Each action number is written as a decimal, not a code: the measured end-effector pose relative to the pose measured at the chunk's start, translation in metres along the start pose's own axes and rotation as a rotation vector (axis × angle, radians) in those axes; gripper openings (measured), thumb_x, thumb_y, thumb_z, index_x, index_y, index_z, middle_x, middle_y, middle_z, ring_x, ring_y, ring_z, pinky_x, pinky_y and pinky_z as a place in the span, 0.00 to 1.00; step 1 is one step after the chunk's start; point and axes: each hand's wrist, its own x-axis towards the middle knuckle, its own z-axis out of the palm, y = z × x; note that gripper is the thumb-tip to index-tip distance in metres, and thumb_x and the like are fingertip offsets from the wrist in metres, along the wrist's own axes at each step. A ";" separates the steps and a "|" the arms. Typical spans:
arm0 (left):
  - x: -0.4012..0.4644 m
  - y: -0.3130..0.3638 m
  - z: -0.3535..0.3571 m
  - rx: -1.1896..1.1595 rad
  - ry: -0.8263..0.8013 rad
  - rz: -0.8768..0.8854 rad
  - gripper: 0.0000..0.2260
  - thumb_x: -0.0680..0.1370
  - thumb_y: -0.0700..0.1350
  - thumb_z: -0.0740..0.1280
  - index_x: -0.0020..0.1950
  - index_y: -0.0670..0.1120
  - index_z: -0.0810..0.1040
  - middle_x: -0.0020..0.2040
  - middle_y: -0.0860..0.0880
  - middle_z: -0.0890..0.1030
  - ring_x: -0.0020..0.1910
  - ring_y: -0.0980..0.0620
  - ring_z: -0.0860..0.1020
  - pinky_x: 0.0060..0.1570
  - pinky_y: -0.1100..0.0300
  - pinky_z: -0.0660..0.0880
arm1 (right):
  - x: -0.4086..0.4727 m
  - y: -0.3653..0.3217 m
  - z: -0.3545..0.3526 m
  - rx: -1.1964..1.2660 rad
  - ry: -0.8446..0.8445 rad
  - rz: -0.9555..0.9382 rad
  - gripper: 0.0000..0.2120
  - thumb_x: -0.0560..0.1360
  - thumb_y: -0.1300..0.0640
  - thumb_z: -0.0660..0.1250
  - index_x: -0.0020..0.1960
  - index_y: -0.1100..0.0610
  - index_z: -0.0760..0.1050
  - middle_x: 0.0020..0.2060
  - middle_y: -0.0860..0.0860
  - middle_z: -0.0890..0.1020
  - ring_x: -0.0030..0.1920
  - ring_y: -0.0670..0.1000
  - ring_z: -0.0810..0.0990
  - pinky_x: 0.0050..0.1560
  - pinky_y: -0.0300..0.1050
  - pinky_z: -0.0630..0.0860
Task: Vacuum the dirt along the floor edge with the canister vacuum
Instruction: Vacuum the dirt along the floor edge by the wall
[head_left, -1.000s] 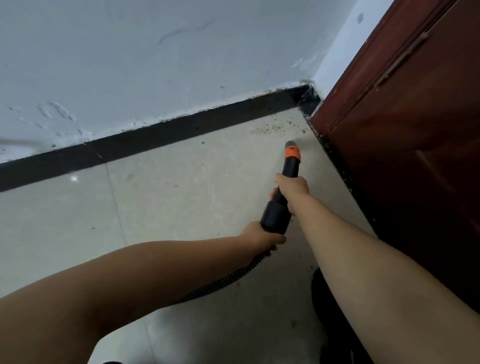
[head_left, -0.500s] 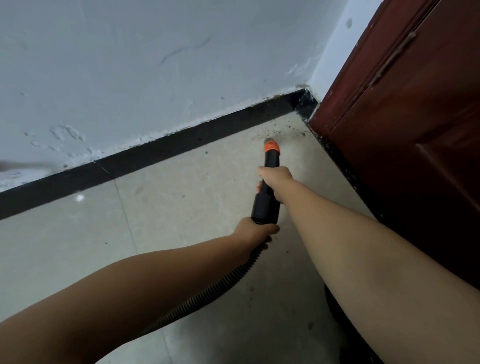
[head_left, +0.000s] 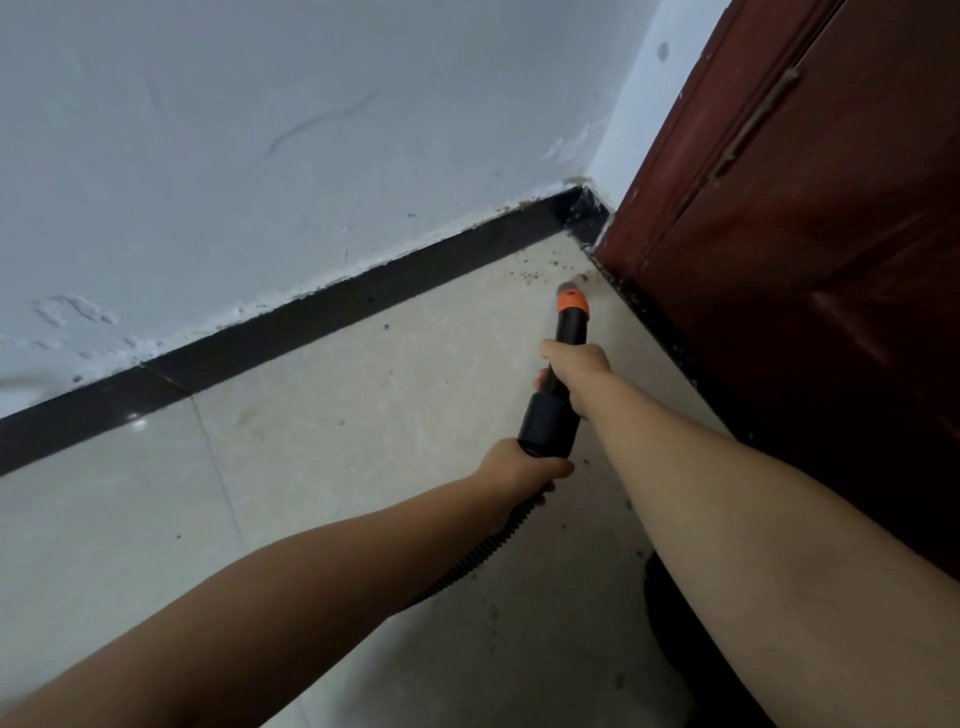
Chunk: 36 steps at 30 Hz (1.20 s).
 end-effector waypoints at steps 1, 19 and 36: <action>0.004 0.003 0.005 0.000 -0.013 0.006 0.14 0.73 0.41 0.71 0.57 0.39 0.74 0.36 0.47 0.76 0.31 0.52 0.74 0.29 0.65 0.74 | 0.005 -0.001 -0.007 0.004 0.014 -0.002 0.10 0.76 0.62 0.65 0.55 0.64 0.70 0.31 0.56 0.75 0.25 0.52 0.74 0.18 0.35 0.70; 0.045 0.046 0.047 -0.071 -0.005 0.013 0.09 0.74 0.40 0.70 0.49 0.43 0.72 0.37 0.47 0.75 0.31 0.52 0.73 0.33 0.62 0.73 | 0.062 -0.038 -0.046 -0.063 -0.168 -0.008 0.07 0.75 0.60 0.65 0.50 0.63 0.71 0.31 0.56 0.76 0.23 0.52 0.75 0.28 0.41 0.75; 0.067 0.091 0.085 -0.184 0.103 0.003 0.11 0.75 0.41 0.69 0.52 0.41 0.71 0.36 0.46 0.74 0.31 0.51 0.72 0.32 0.61 0.71 | 0.097 -0.080 -0.063 -0.211 -0.240 -0.031 0.07 0.75 0.61 0.66 0.52 0.60 0.70 0.31 0.55 0.75 0.21 0.50 0.74 0.29 0.42 0.76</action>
